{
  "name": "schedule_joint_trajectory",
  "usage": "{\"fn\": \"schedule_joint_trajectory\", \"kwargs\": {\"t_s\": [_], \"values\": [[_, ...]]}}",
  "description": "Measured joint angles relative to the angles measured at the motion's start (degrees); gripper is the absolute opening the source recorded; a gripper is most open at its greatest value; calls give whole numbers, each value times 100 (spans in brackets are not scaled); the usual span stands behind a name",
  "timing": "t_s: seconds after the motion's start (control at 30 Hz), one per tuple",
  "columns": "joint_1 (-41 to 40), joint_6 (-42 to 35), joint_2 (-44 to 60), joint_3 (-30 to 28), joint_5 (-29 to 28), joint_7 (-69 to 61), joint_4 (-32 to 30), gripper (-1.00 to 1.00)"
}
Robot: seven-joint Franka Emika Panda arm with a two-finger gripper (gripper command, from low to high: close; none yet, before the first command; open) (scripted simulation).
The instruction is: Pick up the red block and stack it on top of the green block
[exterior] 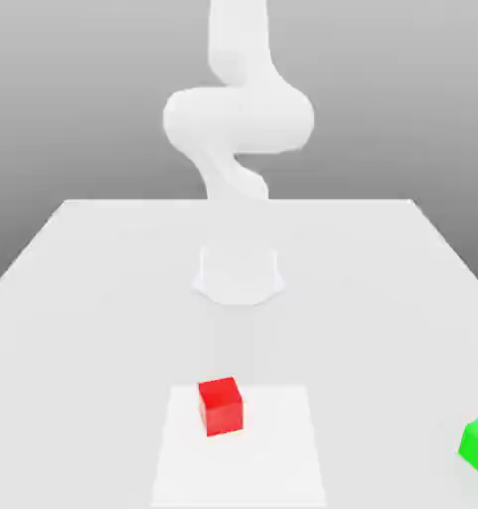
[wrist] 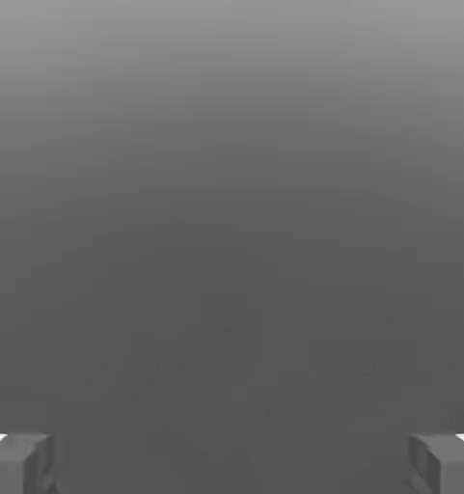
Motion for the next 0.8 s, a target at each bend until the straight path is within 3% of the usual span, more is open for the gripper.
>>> {"fn": "schedule_joint_trajectory", "kwargs": {"t_s": [0.47,0.8], "values": [[-1181,1493,2312,1009,52,3555,-1570,0],[-1574,2563,3957,1246,22,6043,-2639,0]]}}
